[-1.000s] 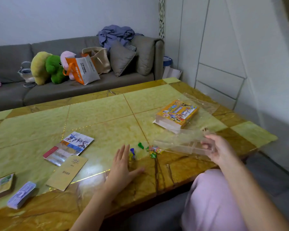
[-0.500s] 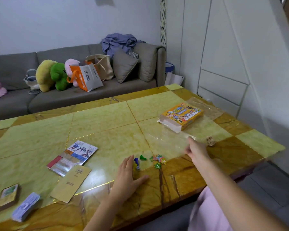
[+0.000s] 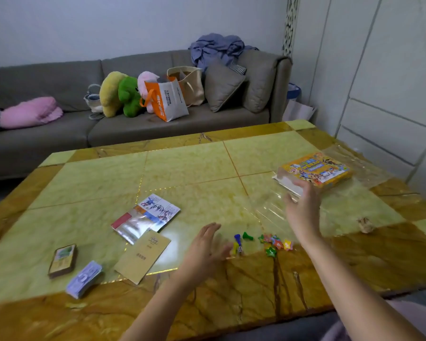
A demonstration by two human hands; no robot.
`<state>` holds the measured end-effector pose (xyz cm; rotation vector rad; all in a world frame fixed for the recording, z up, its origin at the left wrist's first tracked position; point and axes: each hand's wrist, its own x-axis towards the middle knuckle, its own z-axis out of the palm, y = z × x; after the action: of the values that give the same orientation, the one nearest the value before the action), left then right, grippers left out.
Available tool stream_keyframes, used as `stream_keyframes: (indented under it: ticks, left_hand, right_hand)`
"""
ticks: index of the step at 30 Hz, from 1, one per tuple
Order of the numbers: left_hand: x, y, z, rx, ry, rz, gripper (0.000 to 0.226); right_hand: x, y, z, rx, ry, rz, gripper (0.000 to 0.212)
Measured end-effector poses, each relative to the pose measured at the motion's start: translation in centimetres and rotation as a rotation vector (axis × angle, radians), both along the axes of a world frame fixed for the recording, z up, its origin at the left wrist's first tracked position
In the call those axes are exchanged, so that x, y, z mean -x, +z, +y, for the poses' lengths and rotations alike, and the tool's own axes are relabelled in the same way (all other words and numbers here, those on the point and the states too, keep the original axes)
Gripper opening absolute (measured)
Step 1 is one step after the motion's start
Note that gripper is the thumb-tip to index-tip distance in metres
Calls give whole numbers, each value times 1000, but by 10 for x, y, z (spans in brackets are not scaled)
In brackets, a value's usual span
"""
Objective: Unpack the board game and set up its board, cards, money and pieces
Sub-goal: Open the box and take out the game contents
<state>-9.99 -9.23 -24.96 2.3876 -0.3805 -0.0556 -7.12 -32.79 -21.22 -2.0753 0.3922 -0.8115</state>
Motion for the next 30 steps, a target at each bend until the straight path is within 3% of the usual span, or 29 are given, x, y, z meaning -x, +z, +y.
stream_keyframes:
  ticks: [5,8,11,16,19,22,26,28,30]
  left_hand:
    - [-5,11,64,-151,220,-108,52]
    - [-3,7,97,-379,323,12,78]
    - [1,2,118,-420,415,129,99]
    - [3,4,127,-425,426,111,93]
    - [3,6,133,-437,432,91,85]
    - [3,6,139,-455,451,106,86]
    - [1,10,143,-339,500,244,95]
    - [-1,16,142,-302,493,266,80]
    - [-4,23,141,-202,470,206,42]
  right_hand:
    - [-26,18,67,65,497,274,23]
    - [-49,12,119,312,756,403,37]
    - [-69,4,171,522,984,493,47]
    - [-87,-18,226,699,1196,582,40]
    - [-96,-29,231,877,1147,622,48]
    - [-101,-34,223,801,1050,601,50]
    - [-99,-31,207,532,943,540,29]
    - [-94,-27,201,433,882,488,25]
    - [-89,-21,198,275,930,466,23]
